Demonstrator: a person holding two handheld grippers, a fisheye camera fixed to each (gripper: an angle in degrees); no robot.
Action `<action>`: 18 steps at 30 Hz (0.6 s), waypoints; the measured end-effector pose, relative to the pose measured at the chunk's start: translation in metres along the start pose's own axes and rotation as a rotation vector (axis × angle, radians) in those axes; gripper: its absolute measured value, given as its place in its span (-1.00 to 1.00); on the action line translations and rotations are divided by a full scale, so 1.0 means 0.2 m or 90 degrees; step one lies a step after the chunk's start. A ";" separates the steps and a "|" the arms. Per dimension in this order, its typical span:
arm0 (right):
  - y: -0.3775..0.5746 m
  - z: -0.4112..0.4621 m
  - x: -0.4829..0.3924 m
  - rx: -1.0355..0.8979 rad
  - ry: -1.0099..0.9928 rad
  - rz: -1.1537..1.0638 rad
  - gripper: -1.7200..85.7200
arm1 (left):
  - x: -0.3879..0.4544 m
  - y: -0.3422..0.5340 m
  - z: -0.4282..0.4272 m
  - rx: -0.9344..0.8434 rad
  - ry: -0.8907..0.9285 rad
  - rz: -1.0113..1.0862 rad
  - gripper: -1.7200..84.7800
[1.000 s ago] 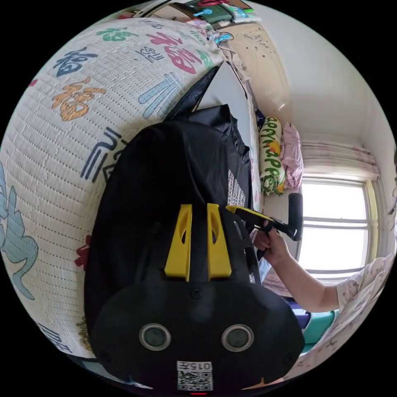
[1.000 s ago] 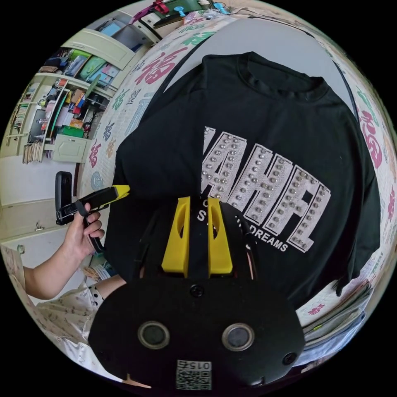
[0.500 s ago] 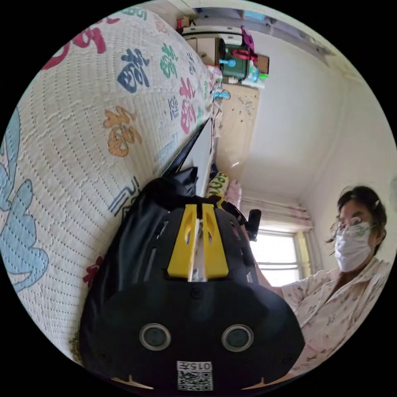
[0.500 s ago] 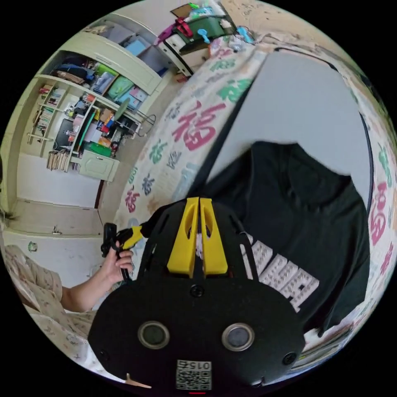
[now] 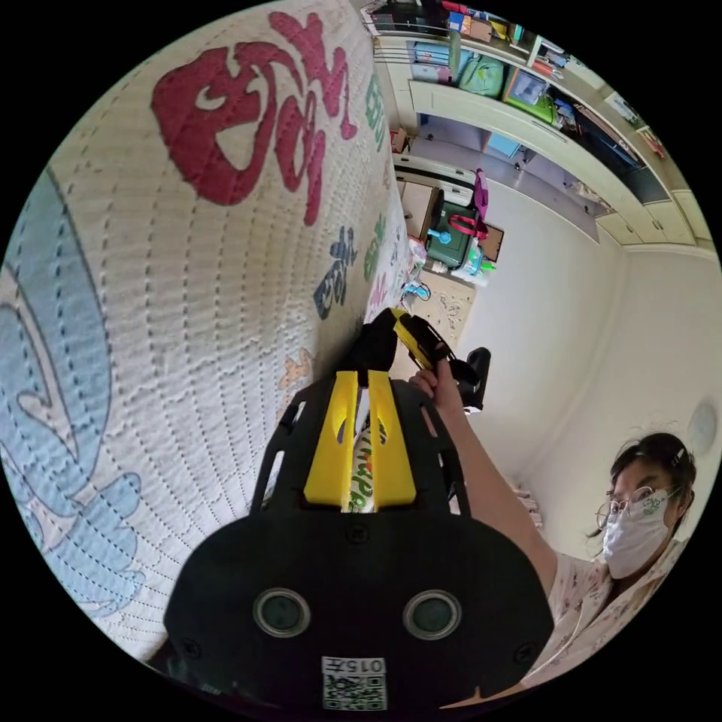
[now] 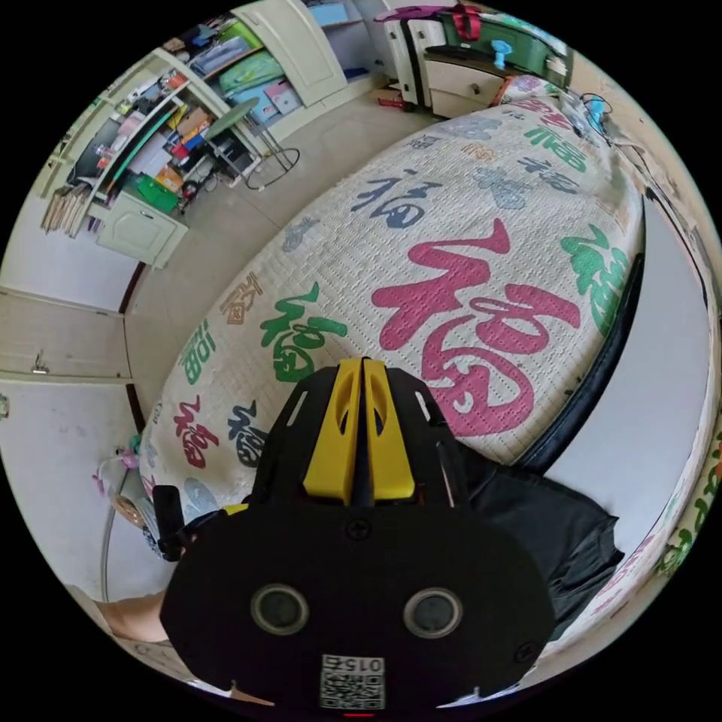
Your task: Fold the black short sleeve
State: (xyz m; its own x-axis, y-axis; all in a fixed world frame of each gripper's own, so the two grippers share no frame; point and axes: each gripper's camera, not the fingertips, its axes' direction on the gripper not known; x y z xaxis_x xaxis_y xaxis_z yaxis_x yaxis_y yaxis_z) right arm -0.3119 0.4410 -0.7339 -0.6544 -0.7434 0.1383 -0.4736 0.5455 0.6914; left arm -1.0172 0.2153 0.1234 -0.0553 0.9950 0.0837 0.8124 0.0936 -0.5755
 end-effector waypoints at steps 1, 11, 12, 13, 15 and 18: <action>-0.03 0.00 -0.03 -0.022 0.020 -0.016 -0.93 | 0.01 0.03 0.02 0.007 -0.009 -0.002 -0.94; 0.23 -0.86 -0.20 0.164 -0.074 -0.055 -0.77 | 0.08 0.40 0.18 -0.031 -0.096 0.093 -0.86; 0.30 -0.93 -0.19 0.184 -0.096 -0.050 -0.77 | 0.10 0.43 0.18 -0.040 -0.113 0.113 -0.86; 0.46 -1.07 -0.15 0.216 -0.139 -0.029 -0.77 | 0.14 0.50 0.19 -0.055 -0.142 0.154 -0.85; 0.72 -1.27 -0.08 0.249 -0.191 0.010 -0.77 | 0.18 0.62 0.19 -0.087 -0.185 0.212 -0.85; 1.16 -1.55 0.07 0.253 -0.200 0.091 -0.78 | 0.23 0.84 0.24 -0.200 -0.272 0.317 -0.84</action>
State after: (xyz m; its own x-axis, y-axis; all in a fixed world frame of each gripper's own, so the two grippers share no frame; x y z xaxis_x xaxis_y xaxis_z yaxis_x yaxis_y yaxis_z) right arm -0.2486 0.4374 -0.3525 -0.8455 -0.5316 -0.0501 -0.5133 0.7833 0.3506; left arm -0.9108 0.2780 -0.0098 0.1949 0.8497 -0.4900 0.9249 -0.3254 -0.1964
